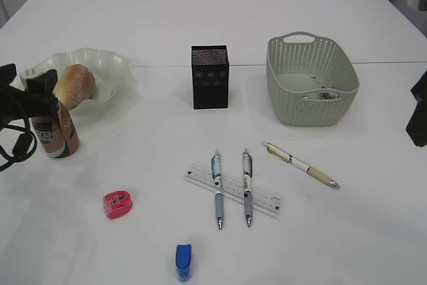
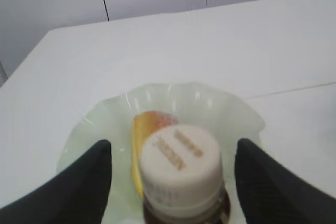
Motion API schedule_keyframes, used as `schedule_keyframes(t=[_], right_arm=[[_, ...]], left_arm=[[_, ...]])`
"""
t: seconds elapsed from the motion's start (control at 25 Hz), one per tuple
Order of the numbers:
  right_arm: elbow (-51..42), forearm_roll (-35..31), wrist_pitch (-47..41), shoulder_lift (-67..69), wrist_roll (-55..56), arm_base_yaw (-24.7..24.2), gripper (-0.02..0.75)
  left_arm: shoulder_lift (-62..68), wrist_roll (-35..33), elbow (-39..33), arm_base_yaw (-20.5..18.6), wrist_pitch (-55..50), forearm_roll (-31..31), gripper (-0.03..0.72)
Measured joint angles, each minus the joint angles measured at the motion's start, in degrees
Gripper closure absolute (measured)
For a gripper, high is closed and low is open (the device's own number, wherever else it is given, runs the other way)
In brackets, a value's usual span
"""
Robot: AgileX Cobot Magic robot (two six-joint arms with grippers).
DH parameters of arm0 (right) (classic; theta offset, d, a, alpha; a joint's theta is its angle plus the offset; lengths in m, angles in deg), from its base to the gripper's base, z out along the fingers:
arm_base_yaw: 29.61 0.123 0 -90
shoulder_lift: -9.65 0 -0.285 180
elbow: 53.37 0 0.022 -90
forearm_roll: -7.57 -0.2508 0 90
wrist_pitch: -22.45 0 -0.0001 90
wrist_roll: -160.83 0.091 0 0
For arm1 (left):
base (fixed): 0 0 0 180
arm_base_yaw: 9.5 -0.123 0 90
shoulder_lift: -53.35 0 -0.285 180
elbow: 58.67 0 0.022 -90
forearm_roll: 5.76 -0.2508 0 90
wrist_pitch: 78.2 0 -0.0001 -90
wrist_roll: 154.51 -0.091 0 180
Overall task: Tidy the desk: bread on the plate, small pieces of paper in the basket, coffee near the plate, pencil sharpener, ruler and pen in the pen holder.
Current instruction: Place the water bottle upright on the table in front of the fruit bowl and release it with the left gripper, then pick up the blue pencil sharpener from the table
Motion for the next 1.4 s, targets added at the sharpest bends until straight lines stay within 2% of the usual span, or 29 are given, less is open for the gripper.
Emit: schedule_keyframes(t=[0.2, 0.52, 0.68, 0.8, 1.2, 1.4], right_arm=[[0.0, 0.0, 0.0, 0.0, -0.03, 0.0, 0.3], [0.0, 0.0, 0.0, 0.0, -0.03, 0.0, 0.3], [0.0, -0.82, 0.0, 0.0, -0.03, 0.0, 0.3], [0.0, -4.03, 0.0, -0.13, -0.03, 0.0, 0.3], [0.0, -21.57, 0.0, -0.23, 1.08, 0.0, 0.3], [0.0, -22.59, 0.0, -0.34, 2.38, 4.38, 0.3]], left_arm=[[-6.96, 0.0, -1.32, 0.0, -3.66, -0.03, 0.152], [-22.59, -0.09, -1.55, 0.0, -25.51, 1.01, 0.156], [-31.81, -0.22, -1.72, 0.0, -36.76, 1.64, 0.188], [-39.55, -0.21, -1.81, 0.0, -45.33, 1.74, 0.207], [-64.1, -0.21, -0.84, 0.0, -74.92, 1.98, 0.239], [-71.43, -0.21, 3.66, 0.0, -96.63, 2.16, 0.272]])
